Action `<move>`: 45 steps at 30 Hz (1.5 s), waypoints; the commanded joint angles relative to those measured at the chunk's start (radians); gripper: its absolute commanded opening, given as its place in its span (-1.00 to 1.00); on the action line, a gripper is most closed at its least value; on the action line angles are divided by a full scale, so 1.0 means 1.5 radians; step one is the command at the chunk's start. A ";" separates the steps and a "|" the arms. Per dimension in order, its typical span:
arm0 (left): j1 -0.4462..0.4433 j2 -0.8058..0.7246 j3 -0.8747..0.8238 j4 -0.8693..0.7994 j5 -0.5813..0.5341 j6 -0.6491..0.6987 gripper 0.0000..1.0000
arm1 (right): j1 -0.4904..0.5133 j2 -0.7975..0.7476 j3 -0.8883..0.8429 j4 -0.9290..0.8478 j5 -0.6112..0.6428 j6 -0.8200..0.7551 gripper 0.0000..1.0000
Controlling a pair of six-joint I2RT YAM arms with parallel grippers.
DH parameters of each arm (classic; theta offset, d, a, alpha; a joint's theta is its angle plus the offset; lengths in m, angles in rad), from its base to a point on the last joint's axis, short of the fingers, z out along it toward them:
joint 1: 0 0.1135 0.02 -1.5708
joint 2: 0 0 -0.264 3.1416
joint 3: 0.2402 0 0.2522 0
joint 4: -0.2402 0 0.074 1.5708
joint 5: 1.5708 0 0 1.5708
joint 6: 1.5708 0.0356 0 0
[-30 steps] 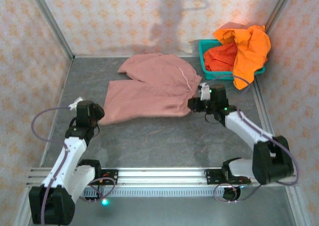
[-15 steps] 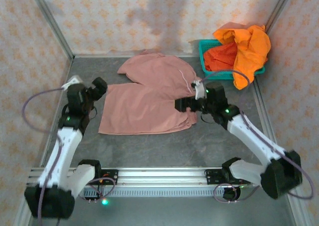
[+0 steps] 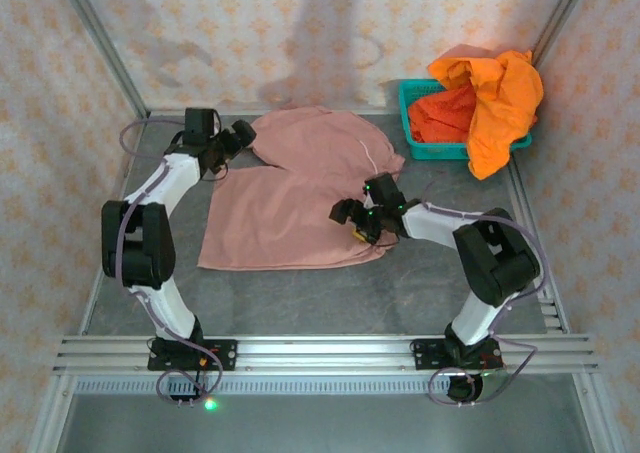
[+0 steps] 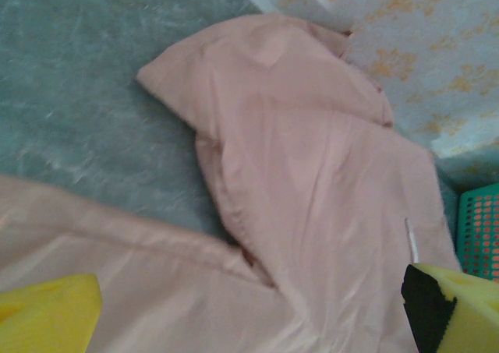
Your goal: Fold and stack the shorts
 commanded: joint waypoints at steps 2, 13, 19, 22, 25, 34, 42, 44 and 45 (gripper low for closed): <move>-0.003 0.026 0.078 0.013 0.019 0.000 1.00 | -0.002 -0.004 -0.044 -0.077 0.035 -0.015 0.67; -0.067 0.180 0.285 -0.073 0.030 0.039 1.00 | -0.045 -0.209 -0.160 -0.308 0.071 -0.117 0.72; -0.110 0.285 0.409 -0.113 0.037 0.028 1.00 | -0.067 -0.274 -0.095 -0.297 0.072 -0.119 0.85; -0.130 0.321 0.439 -0.119 0.046 0.017 1.00 | -0.100 -0.280 -0.044 -0.280 0.095 -0.117 0.90; -0.142 0.342 0.420 -0.098 0.057 -0.006 1.00 | -0.150 -0.252 -0.004 -0.244 0.102 -0.118 0.90; -0.142 0.281 0.193 0.005 0.047 -0.047 1.00 | -0.216 -0.073 0.133 -0.171 0.048 -0.100 0.84; -0.081 0.219 -0.020 0.097 0.032 -0.063 1.00 | -0.216 -0.022 0.142 -0.121 0.020 -0.060 0.82; -0.049 0.206 -0.055 0.114 0.037 -0.065 1.00 | -0.215 -0.018 0.141 -0.114 0.019 -0.056 0.82; -0.032 0.200 -0.072 0.123 0.039 -0.064 1.00 | -0.215 -0.016 0.138 -0.109 0.018 -0.051 0.81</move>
